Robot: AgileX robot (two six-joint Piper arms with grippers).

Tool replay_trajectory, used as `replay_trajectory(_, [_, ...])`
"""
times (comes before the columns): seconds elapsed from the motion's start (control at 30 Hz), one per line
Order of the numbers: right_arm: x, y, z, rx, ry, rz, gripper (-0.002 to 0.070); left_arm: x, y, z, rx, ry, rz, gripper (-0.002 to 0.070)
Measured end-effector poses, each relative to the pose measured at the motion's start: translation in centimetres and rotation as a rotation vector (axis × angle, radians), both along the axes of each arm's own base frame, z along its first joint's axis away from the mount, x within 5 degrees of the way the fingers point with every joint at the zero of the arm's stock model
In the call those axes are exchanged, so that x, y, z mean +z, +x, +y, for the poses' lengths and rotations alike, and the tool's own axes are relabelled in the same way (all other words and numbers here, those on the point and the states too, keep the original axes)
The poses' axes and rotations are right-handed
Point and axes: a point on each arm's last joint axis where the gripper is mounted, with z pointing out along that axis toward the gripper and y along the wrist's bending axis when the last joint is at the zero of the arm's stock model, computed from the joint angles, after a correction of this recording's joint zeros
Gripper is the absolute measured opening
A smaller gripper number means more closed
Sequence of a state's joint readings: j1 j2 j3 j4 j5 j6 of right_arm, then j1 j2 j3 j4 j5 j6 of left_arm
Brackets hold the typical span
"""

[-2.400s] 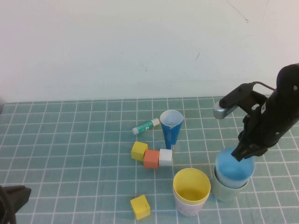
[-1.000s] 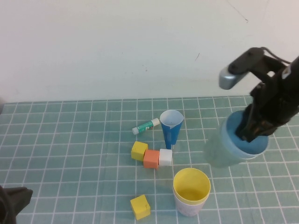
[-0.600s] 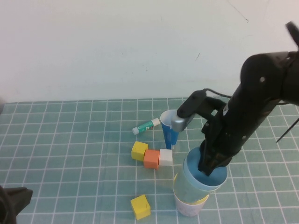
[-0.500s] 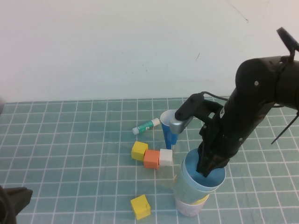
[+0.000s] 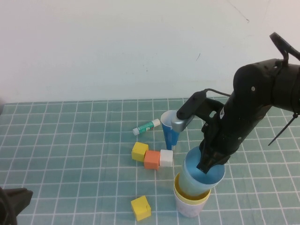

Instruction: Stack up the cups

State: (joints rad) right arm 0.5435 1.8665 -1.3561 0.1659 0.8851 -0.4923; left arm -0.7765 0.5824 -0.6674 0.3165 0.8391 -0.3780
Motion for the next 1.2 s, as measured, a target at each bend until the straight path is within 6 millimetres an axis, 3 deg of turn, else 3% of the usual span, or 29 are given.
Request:
replay_trajectory(0.17, [-0.4,0.3,0.0,-0.002,-0.006,-0.009,0.0313,0.0,0.0,0.0,0.0,0.0,0.0,-0.0002])
replay_trajectory(0.27, [0.5,0.5,-0.5,-0.022,-0.01,0.002,0.0353,0.0,0.0,0.0,0.0,0.0,0.0,-0.0001])
replay_trajectory(0.3, [1.1,0.3,-0.7,-0.023,-0.004,-0.006,0.0342,0.0,0.0,0.0,0.0,0.0,0.0,-0.0002])
replay_trajectory(0.4, [4.2,-0.9,-1.7,-0.022,0.05,-0.09,0.0224,0.0,-0.1,0.1,0.0,-0.003,-0.003,-0.0002])
replay_trajectory(0.47, [6.9,-2.7,-2.5,-0.025,0.128,-0.17,0.0132,-0.4,-0.3,0.3,-0.002,-0.007,-0.008,-0.0002])
replay_trajectory(0.5, [7.1,-3.5,-2.8,-0.028,0.153,-0.19,0.0093,-0.6,-0.5,0.4,-0.005,-0.015,-0.014,-0.0002])
replay_trajectory(0.57, [9.4,-6.3,-4.2,-0.034,0.236,-0.283,0.0039,-1.2,-0.9,0.7,-0.012,-0.034,-0.023,-0.0002])
replay_trajectory(0.83, [13.2,-15.8,-9.7,-0.039,0.408,-0.571,0.0,-3.1,-2.9,2.3,-0.022,-0.196,-0.129,-0.0002])
replay_trajectory(0.97, [13.8,-18.6,-11.3,-0.038,0.453,-0.643,-0.0001,-3.4,-3.3,2.5,-0.035,-0.234,-0.172,-0.0002])
replay_trajectory(1.2, [13.8,-21.3,-12.6,-0.041,0.518,-0.683,-0.0001,-3.4,-3.3,2.5,-0.035,-0.245,-0.161,-0.0002])
